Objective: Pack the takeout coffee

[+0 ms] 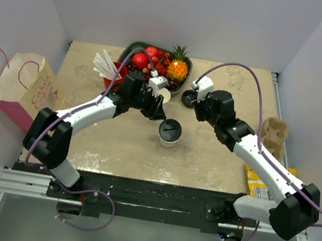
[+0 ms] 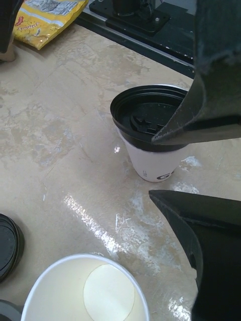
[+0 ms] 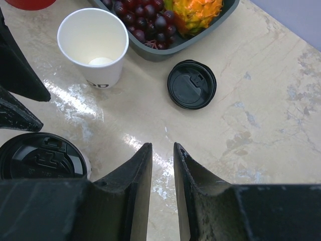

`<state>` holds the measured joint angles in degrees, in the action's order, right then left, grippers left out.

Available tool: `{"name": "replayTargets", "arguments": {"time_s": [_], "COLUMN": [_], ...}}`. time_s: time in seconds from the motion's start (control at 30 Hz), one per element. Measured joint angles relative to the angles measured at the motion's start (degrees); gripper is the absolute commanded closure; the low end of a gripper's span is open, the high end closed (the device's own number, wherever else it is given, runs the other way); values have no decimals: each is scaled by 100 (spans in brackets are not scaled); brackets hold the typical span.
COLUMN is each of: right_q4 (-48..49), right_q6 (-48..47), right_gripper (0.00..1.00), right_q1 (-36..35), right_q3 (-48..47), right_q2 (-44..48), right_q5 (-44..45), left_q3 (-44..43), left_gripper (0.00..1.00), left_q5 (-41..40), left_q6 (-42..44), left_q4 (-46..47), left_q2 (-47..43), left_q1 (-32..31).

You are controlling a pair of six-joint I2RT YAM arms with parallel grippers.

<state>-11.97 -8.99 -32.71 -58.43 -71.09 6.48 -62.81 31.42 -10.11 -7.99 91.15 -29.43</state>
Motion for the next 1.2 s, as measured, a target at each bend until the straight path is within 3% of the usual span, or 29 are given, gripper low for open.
{"name": "replayTargets", "arguments": {"time_s": [0.37, 0.6, 0.93, 1.2], "right_q4": [17, 35, 52, 90], "right_q6": [7, 7, 4, 7], "right_gripper": [71, 70, 69, 68], "right_q1": [15, 15, 17, 17], "right_q3": [31, 33, 83, 105], "right_q2": [-2, -2, -2, -2], "right_q5": [-4, -4, -4, -7], "left_q3": [0, 0, 0, -44], "left_gripper": [51, 62, 61, 70], "left_q5": [131, 195, 236, 96], "left_q6": [-24, -15, 37, 227], "left_q4": [61, 79, 76, -33], "left_q2": [-140, -138, -136, -87], "left_q1": [-28, -35, -70, -216]}}
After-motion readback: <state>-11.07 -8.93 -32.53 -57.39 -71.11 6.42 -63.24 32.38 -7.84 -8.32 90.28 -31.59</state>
